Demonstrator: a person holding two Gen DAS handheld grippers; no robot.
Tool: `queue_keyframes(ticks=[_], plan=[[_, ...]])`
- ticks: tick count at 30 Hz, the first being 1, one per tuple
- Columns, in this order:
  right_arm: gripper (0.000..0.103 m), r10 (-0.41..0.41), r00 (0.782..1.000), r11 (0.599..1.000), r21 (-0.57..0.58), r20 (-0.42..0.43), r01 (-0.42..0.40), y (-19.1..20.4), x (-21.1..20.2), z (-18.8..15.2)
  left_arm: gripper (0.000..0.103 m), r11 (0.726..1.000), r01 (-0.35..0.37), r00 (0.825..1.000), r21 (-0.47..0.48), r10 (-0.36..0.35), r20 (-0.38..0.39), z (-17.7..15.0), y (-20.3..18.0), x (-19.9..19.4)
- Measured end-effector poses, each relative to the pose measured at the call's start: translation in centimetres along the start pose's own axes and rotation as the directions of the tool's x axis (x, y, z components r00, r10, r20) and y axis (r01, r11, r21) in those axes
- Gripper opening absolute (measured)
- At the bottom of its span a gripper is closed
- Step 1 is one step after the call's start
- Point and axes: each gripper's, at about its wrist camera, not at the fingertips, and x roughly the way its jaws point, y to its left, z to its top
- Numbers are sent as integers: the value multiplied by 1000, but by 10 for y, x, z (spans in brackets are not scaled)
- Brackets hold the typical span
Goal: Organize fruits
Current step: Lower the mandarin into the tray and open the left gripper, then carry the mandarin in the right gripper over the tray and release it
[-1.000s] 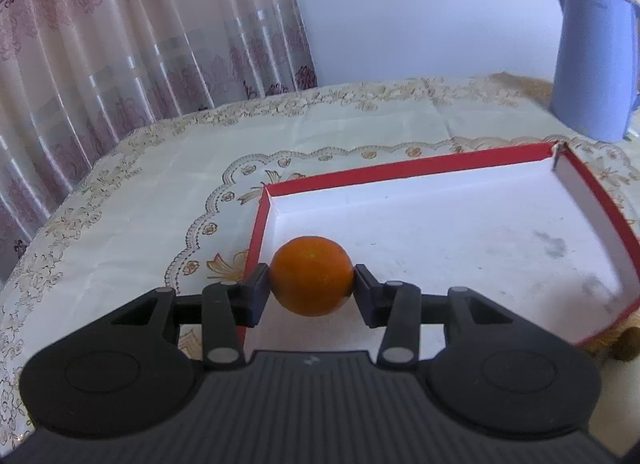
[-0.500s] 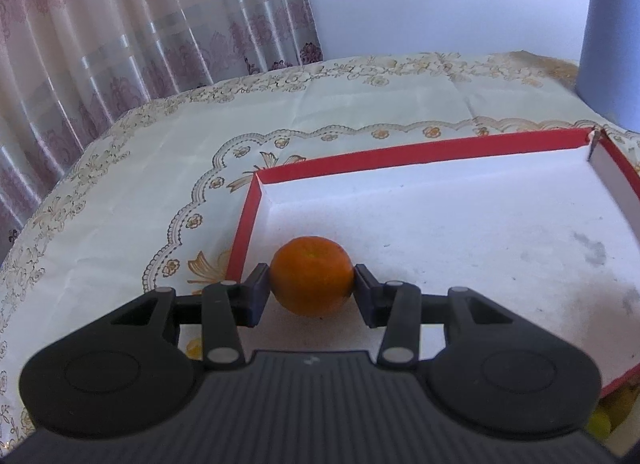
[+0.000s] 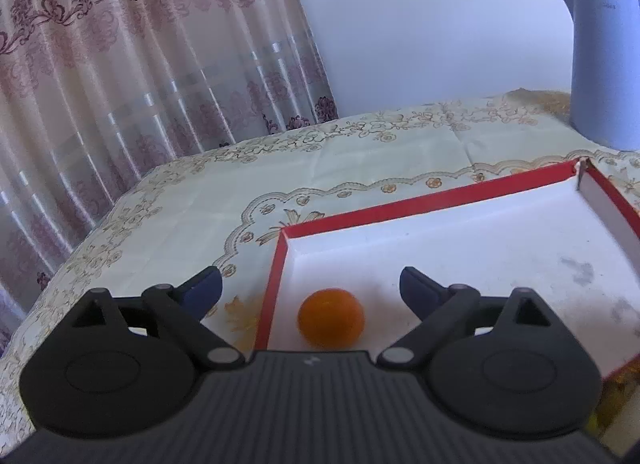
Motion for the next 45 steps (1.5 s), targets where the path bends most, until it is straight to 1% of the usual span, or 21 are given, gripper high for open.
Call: queue_keyframes(ticks=[4, 10, 13, 15, 21, 27, 30, 35, 38, 41, 42, 44, 45], plan=[[43, 7, 1000, 1000, -3, -3, -7, 2, 3, 0, 103, 999, 16, 1000, -46, -17, -3, -7, 16, -25], [43, 25, 1000, 1000, 5, -16, -25, 5, 13, 2, 103, 993, 39, 999, -109, -38, 15, -30, 49, -65], [43, 22, 999, 1000, -2, -24, -22, 9, 24, 6, 103, 989, 50, 999, -137, -51, -7, -45, 64, -73], [43, 20, 999, 1000, -7, -27, -21, 11, 31, 9, 103, 988, 40, 999, -147, -44, -22, -56, 71, -76], [43, 20, 999, 1000, -6, -36, -21, 15, 50, 18, 103, 984, 43, 997, -170, -53, -56, -80, 85, -82], [43, 11, 999, 1000, 4, -52, -11, 17, 86, 32, 103, 987, 58, 995, -149, -69, -67, -104, 92, -88], [43, -12, 996, 1000, 5, -85, 13, 16, 111, 36, 103, 989, 56, 995, -138, -67, -72, -110, 92, -90], [43, -60, 990, 998, -2, -125, 61, 15, 143, 37, 103, 990, 47, 996, -130, -57, -71, -110, 93, -91], [43, -82, 986, 997, -10, -145, 82, 17, 153, 38, 103, 992, 40, 996, -123, -49, -74, -107, 90, -90], [43, -80, 983, 997, -13, -162, 79, 18, 157, 37, 103, 992, 41, 996, -122, -50, -70, -103, 88, -90], [44, -82, 982, 997, -10, -168, 81, 18, 158, 37, 103, 992, 38, 996, -119, -47, -71, -102, 87, -89], [56, -72, 982, 997, -6, -173, 72, 18, 156, 36, 103, 993, 37, 997, -112, -45, -68, -101, 84, -89], [65, -67, 984, 998, -4, -168, 67, 18, 154, 37, 103, 993, 38, 997, -108, -45, -68, -100, 82, -89]])
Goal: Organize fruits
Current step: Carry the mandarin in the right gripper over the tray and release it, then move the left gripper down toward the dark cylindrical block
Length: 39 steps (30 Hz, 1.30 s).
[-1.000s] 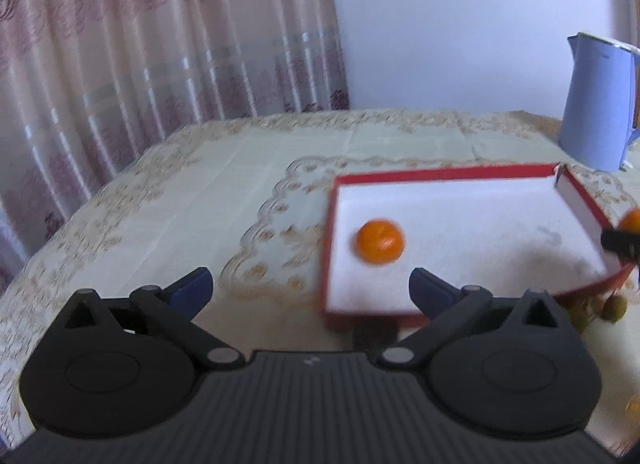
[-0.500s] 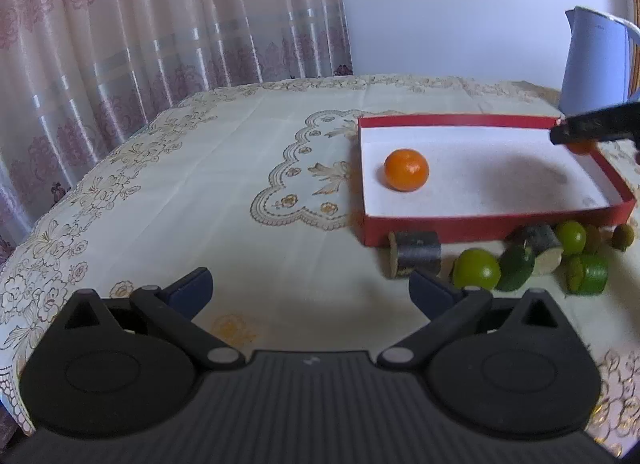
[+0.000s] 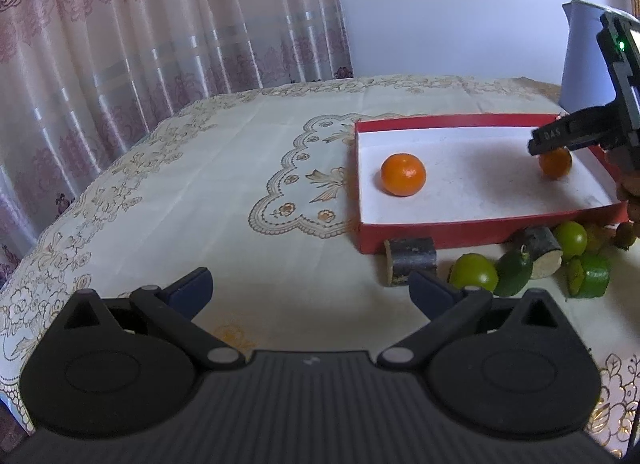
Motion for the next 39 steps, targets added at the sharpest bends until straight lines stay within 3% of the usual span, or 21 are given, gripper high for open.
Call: queue_keyframes(ticks=[7, 8, 10, 13, 15, 19, 23, 28, 30, 32, 39], plan=[[69, -7, 1000, 1000, -10, 4, 7, 0, -15, 3, 103, 1000, 3, 1000, 1, -3, -7, 2, -6, 2], [72, -4, 1000, 1000, -13, 0, 4, 0, -20, 2, 103, 1000, 5, 1000, -2, -5, -6, 2, -6, 2], [88, 5, 1000, 999, -43, -12, -6, 1, -35, -2, 103, 1000, 14, 1000, -10, -14, -6, 2, -7, 2], [100, 5, 1000, 999, -52, 3, -5, -1, -64, -13, 103, 1000, 20, 1000, -20, -20, -11, 3, -7, 4], [103, 24, 1000, 1000, 10, 2, -24, -10, -81, -21, 103, 999, 25, 1000, -38, -25, -17, 4, -4, 6], [103, 79, 995, 988, 130, 53, -85, -30, -114, -46, 103, 995, 55, 998, -88, -59, -37, 7, 6, 14], [103, -8, 985, 999, 39, 174, 1, -23, -140, -71, 103, 986, 114, 991, -124, -121, -53, 14, 7, 21], [103, -7, 988, 997, -71, 153, 18, -11, -146, -89, 103, 983, 150, 985, -101, -157, -65, 24, -11, 29], [103, -11, 984, 998, -61, 176, 22, -13, -151, -96, 103, 984, 151, 985, -97, -158, -75, 29, -18, 34], [103, -15, 982, 998, -55, 186, 26, -14, -155, -98, 96, 987, 131, 985, -94, -141, -100, 32, -24, 41], [103, -98, 975, 988, -100, 200, 120, -15, -161, -100, 89, 990, 110, 976, -88, -124, -180, 35, -33, 63]])
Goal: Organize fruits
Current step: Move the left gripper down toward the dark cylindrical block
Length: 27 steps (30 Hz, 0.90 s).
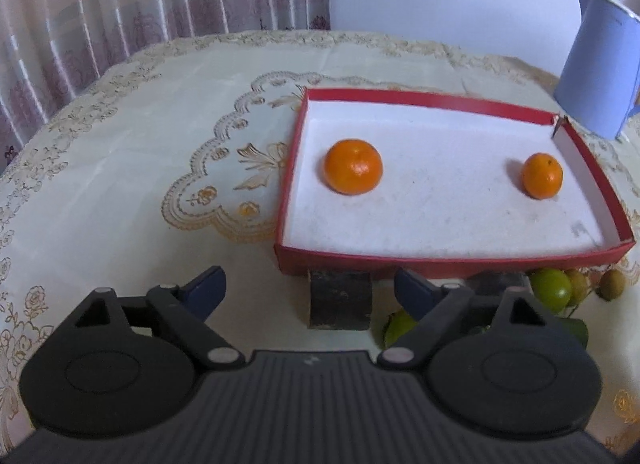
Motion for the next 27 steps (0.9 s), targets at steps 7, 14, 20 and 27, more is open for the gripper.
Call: queue_keyframes(ticks=[7, 14, 20, 27], plan=[[103, -27, 1000, 999, 28, -10, 28, -4, -1, -1, 89, 1000, -2, 1000, 8, 2, 3, -1, -2, 5], [103, -19, 1000, 998, 62, -8, 19, -12, -2, -7, 86, 1000, 13, 1000, -10, -13, -1, -3, 0, 5], [103, -17, 1000, 996, 86, 4, 17, -15, -5, -9, 86, 999, 16, 1000, 33, -16, 2, -2, -9, 2], [103, -8, 1000, 995, 99, 16, 6, -15, -7, -9, 95, 996, -69, 998, 53, 68, 17, -10, 17, -2]])
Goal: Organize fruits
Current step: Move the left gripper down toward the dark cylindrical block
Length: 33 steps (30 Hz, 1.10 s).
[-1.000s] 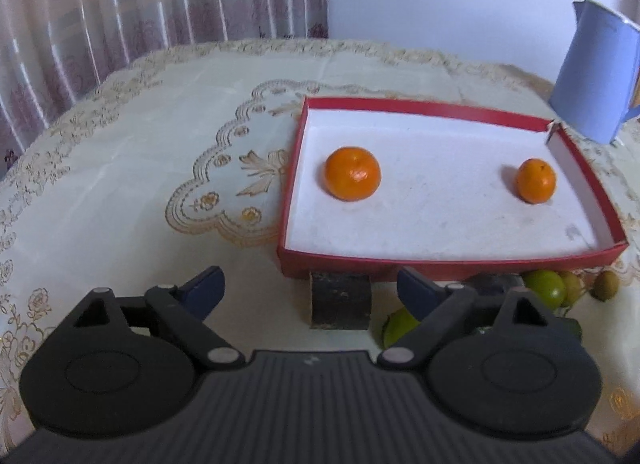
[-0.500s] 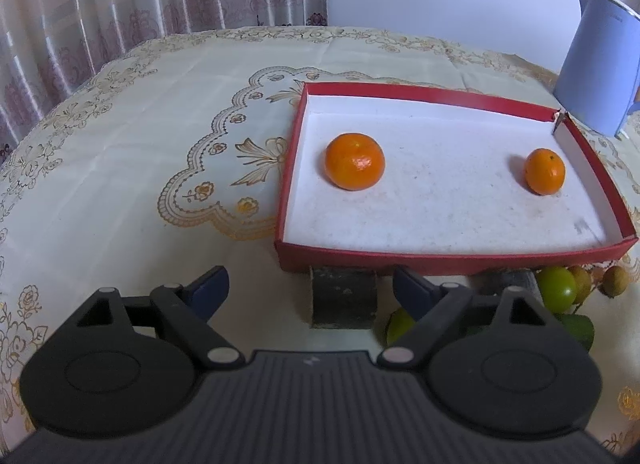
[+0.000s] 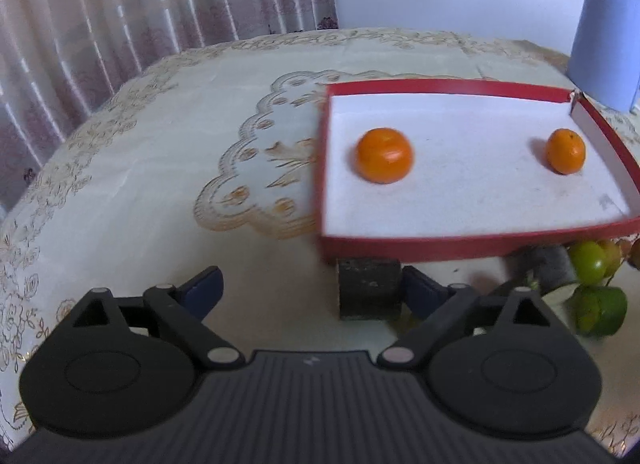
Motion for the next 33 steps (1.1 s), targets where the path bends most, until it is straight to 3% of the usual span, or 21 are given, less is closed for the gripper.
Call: queue_keyframes(ticks=[9, 11, 13, 18, 27, 33], plan=[[103, 0, 1000, 1000, 9, 0, 0, -2, 2, -5, 94, 996, 73, 997, -55, -73, -2, 1, 1, -1], [103, 0, 1000, 1000, 4, -4, 0, -2, 3, -6, 94, 987, 136, 990, -86, -139, -27, 4, -6, -1], [103, 1, 1000, 1000, 9, -9, -1, -2, 4, -7, 95, 982, 180, 982, -58, -183, -47, 3, -18, 0], [103, -11, 1000, 1000, -22, 9, 11, -2, 2, -11, 98, 996, 86, 996, 8, -86, 27, -4, -22, -11], [103, 13, 1000, 999, -29, -4, -13, 1, 8, -14, 100, 990, 111, 992, -87, -105, 76, 1, 22, -18], [103, 14, 1000, 999, -33, 1, -14, 1, 7, -15, 98, 992, 107, 993, -66, -103, 52, -2, 21, -12]])
